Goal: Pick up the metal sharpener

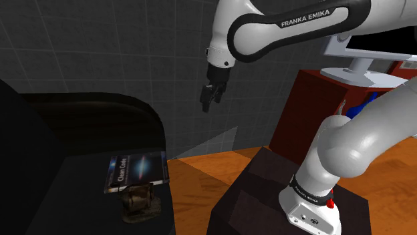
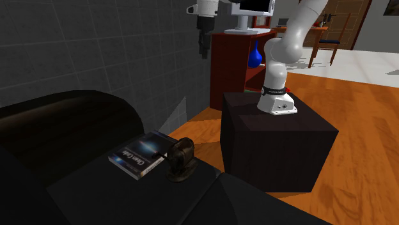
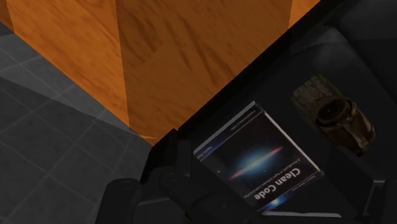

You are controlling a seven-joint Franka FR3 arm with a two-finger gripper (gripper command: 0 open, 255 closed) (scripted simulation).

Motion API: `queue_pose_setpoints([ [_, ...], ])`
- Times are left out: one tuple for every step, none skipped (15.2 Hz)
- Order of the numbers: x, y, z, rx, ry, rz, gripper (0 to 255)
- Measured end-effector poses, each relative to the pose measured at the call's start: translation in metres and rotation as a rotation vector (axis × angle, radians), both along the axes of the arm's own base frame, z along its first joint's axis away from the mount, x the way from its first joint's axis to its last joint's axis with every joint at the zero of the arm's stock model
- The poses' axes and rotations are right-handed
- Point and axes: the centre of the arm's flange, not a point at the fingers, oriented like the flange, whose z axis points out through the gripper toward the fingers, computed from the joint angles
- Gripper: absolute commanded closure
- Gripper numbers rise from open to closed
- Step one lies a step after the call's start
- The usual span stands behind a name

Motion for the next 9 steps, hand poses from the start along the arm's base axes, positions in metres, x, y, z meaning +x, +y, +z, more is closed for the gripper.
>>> queue_pose_setpoints([
  [0.004, 0.008, -0.008, 0.002, 0.001, 0.0, 0],
  [0.008, 0.018, -0.013, 0.003, 0.002, 0.0, 0],
  [0.015, 0.028, -0.023, 0.005, 0.003, 0.0, 0],
  [0.021, 0.036, -0.032, 0.007, 0.005, 0.0, 0],
  [0.027, 0.049, -0.043, 0.008, 0.006, 0.001, 0],
  [0.033, 0.055, -0.052, 0.01, 0.007, 0.001, 0],
  [0.038, 0.062, -0.06, 0.012, 0.008, 0.001, 0],
  [0.041, 0.071, -0.067, 0.013, 0.009, 0.001, 0],
  [0.046, 0.08, -0.075, 0.015, 0.01, 0.001, 0],
])
